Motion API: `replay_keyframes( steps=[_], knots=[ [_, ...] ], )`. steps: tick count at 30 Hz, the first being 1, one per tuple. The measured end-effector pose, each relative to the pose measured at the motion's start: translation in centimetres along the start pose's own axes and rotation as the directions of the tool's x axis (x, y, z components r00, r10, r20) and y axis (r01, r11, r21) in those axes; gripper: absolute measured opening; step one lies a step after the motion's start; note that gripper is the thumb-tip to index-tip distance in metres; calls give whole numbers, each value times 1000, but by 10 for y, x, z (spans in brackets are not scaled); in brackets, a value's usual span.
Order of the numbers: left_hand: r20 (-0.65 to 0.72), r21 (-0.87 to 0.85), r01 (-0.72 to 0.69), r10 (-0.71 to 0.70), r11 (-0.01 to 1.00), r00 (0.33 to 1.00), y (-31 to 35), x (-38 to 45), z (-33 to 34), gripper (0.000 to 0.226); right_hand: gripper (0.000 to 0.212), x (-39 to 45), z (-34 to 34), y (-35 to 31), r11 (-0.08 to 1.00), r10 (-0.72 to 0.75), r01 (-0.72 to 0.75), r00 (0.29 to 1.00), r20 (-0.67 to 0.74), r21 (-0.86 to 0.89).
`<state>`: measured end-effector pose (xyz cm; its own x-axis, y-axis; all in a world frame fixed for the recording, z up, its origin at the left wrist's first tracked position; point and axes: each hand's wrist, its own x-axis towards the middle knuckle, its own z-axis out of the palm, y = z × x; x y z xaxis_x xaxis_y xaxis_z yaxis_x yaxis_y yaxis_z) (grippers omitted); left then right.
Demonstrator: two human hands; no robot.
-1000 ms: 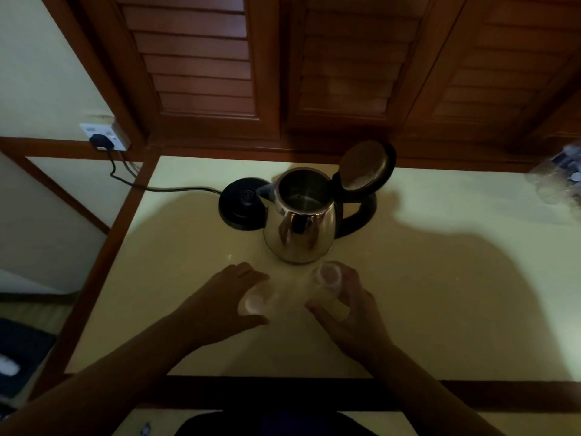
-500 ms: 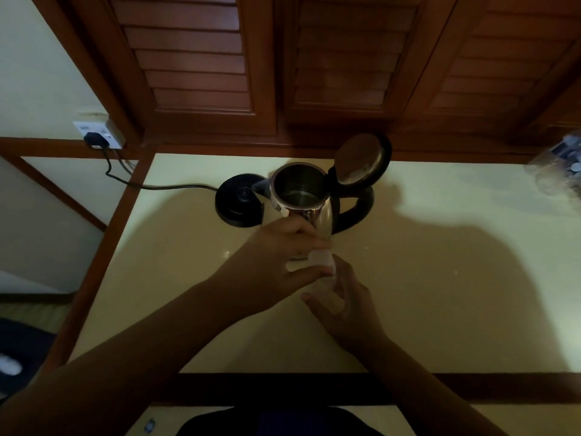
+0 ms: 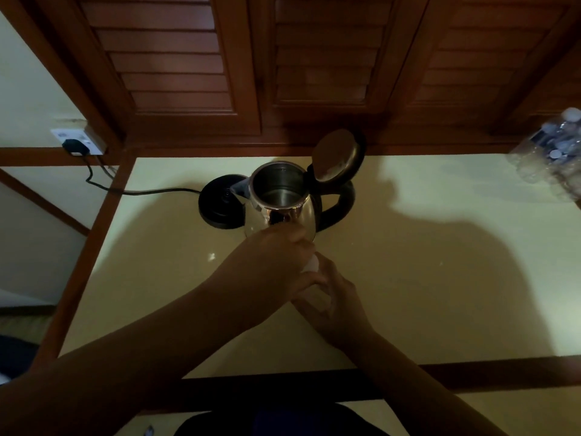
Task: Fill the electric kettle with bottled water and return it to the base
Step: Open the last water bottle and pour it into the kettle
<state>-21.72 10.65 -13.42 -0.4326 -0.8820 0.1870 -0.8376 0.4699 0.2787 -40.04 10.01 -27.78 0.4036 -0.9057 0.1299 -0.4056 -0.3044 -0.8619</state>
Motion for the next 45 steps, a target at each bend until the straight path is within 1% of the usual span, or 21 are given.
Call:
replay_keyframes(
  steps=[2,4,6,8,10,12,14,16,18,19,22,23,26,27,30,32,36,38,40,43,45],
  knots=[
    [116,-54,-20,26,998,993,-3,6,-9,24,62,2,-1,0,1000,-1,1,1000,2,13],
    [276,-148,-28,69,989,959,-14,15,-21,25,58,4,-3,-2,1000,-6,6,1000,-14,20],
    [350,-207,-39,111,978,930,-23,23,-32,32,57,4,-3,-5,1000,-4,4,999,-35,21],
    [362,-205,-50,123,977,924,-23,25,-34,31,53,2,-1,-7,999,-20,21,998,-52,26],
    [319,-137,-33,76,990,945,-15,21,-29,29,55,0,-2,-9,998,-39,43,996,-74,52],
    [224,54,59,-70,997,972,-6,16,-25,48,52,-2,-5,-7,996,-71,75,995,-76,47],
    [157,182,160,-190,970,969,-5,11,-22,66,54,-1,-11,-7,996,-69,62,990,-126,-58],
    [145,166,225,-250,960,957,-8,3,-21,66,55,1,-19,-9,982,-114,84,978,-174,-167],
    [127,148,258,-277,955,953,-11,-3,-19,61,53,3,-28,-11,946,-217,173,966,-142,-274],
    [153,112,284,-299,952,942,-12,-5,-19,57,51,4,-33,-11,924,-255,209,960,-111,-320],
    [331,-14,374,-348,927,877,-11,-10,-12,48,50,5,-44,-8,869,-311,263,949,-50,-419],
    [365,-56,414,-368,908,855,-13,-12,-10,52,50,5,-46,-8,843,-331,278,943,-37,-460],
    [372,-202,531,-437,823,819,-23,-17,-4,81,53,2,-46,-10,789,-351,290,936,-8,-542],
    [360,-233,542,-446,807,819,-24,-18,-3,81,54,1,-46,-10,787,-349,288,937,-8,-546],
    [298,-281,537,-460,795,837,-25,-21,-1,56,57,5,-44,-10,793,-344,289,939,-4,-536],
    [274,-304,516,-445,801,852,-28,-20,-1,47,58,11,-43,-9,822,-319,279,948,6,-497],
    [226,-274,435,-382,858,896,-38,-19,0,52,61,21,-43,-6,867,-288,281,956,48,-412],
    [205,-273,401,-355,874,912,-37,-22,2,47,63,23,-45,-5,893,-274,283,959,77,-351],
    [200,-252,379,-335,891,921,-35,-25,6,48,59,22,-47,-4,928,-238,256,966,99,-270],
    [217,-202,272,-228,941,949,-35,-29,10,55,46,18,-46,3,963,-182,198,978,101,-184],
    [255,-162,185,-140,969,957,-36,-29,9,50,46,14,-46,8,976,-163,176,981,105,-130]
  ],
)
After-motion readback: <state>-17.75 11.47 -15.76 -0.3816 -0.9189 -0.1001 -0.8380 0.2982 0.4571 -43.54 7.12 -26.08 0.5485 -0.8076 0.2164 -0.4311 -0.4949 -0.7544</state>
